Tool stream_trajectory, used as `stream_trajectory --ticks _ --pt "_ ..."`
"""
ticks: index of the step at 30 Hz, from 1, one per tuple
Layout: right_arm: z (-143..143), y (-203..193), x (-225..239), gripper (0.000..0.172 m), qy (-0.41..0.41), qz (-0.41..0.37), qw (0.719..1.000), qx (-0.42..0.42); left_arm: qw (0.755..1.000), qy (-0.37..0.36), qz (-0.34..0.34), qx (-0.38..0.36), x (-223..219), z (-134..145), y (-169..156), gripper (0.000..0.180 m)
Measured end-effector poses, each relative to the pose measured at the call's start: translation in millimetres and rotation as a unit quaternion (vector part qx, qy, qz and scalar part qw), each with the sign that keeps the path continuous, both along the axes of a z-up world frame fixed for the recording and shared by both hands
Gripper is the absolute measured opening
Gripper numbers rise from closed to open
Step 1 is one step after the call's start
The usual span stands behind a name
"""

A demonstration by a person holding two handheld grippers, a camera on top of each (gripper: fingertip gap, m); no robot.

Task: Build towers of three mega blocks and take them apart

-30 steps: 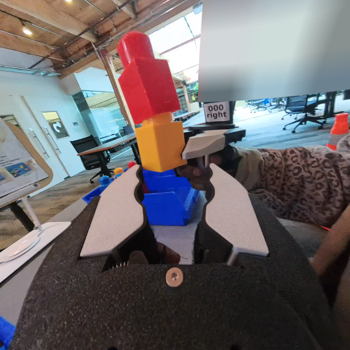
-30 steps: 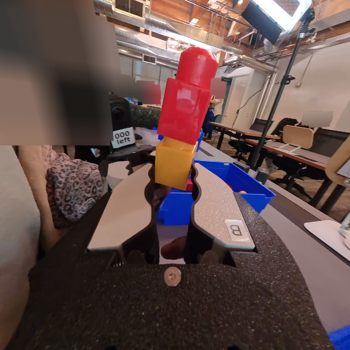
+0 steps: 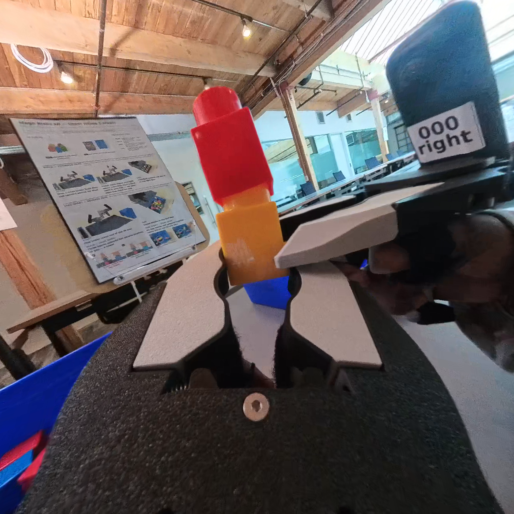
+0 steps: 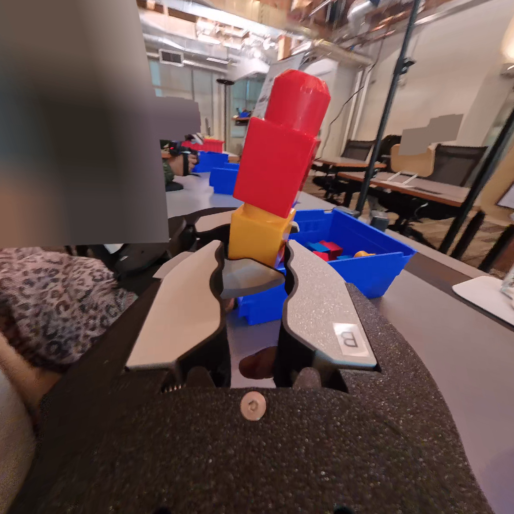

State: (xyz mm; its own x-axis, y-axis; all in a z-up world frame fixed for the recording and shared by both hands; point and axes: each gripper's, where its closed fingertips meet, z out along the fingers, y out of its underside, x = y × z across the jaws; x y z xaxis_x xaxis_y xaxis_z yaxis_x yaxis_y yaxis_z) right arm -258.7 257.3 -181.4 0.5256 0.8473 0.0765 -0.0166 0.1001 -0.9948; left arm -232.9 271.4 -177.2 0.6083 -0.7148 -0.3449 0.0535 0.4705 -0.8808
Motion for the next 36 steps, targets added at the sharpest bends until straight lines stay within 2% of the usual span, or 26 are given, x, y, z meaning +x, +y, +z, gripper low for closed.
stream_trajectory --ticks 5,7,9,10,12,14,16,20,22,24,26,31,36 --pt "19.4 -6.8 18.7 0.048 0.028 0.035 0.999 -0.011 0.999 0.009 -0.033 -0.010 4.4 -12.1 -0.8 0.040" --pt "27.1 -14.6 23.2 0.056 0.030 0.068 0.997 -0.003 0.995 0.026 -0.098 -0.006 15.4 -19.2 -15.5 0.039" --pt "28.3 -30.8 26.1 0.069 0.022 0.138 0.990 0.003 0.980 0.032 -0.195 -0.025 25.2 -25.9 -36.2 0.040" --pt "26.6 -38.0 29.0 0.069 0.020 0.172 0.985 -0.002 0.972 0.032 -0.230 -0.042 27.6 -28.5 -42.7 0.040" --pt "27.5 -41.4 38.0 0.062 0.040 0.199 0.979 -0.007 0.957 0.040 -0.279 -0.067 29.7 -33.7 -50.5 0.040" --pt "31.8 -37.3 45.4 0.049 0.078 0.199 0.977 -0.011 0.946 0.060 -0.307 -0.087 30.9 -40.2 -53.9 0.040" --pt "26.0 -34.5 45.6 0.033 0.074 0.199 0.977 -0.017 0.938 0.074 -0.325 -0.100 31.2 -44.5 -56.8 0.040" --pt "11.3 -29.1 45.7 0.036 0.046 0.197 0.979 -0.034 0.926 0.102 -0.341 -0.130 29.5 -54.0 -56.0 0.040" --pt "-7.2 -23.6 41.3 0.050 -0.011 0.181 0.982 -0.045 0.923 0.114 -0.340 -0.137 28.9 -56.9 -54.8 0.040" --pt "-13.1 -28.7 36.0 0.039 -0.028 0.195 0.980 -0.033 0.922 0.129 -0.337 -0.143 28.8 -61.8 -53.6 0.040" --pt "-13.8 -28.9 34.5 0.037 -0.018 0.199 0.979 -0.033 0.922 0.136 -0.334 -0.142 27.6 -63.4 -52.5 0.040" --pt "-33.5 -30.9 32.6 0.037 -0.090 0.199 0.976 -0.028 0.917 0.228 -0.302 -0.127 21.3 -79.6 -48.5 0.039" --pt "-33.3 -33.4 29.6 0.037 -0.078 0.212 0.974 -0.027 0.915 0.247 -0.298 -0.118 17.9 -77.2 -50.3 0.039"
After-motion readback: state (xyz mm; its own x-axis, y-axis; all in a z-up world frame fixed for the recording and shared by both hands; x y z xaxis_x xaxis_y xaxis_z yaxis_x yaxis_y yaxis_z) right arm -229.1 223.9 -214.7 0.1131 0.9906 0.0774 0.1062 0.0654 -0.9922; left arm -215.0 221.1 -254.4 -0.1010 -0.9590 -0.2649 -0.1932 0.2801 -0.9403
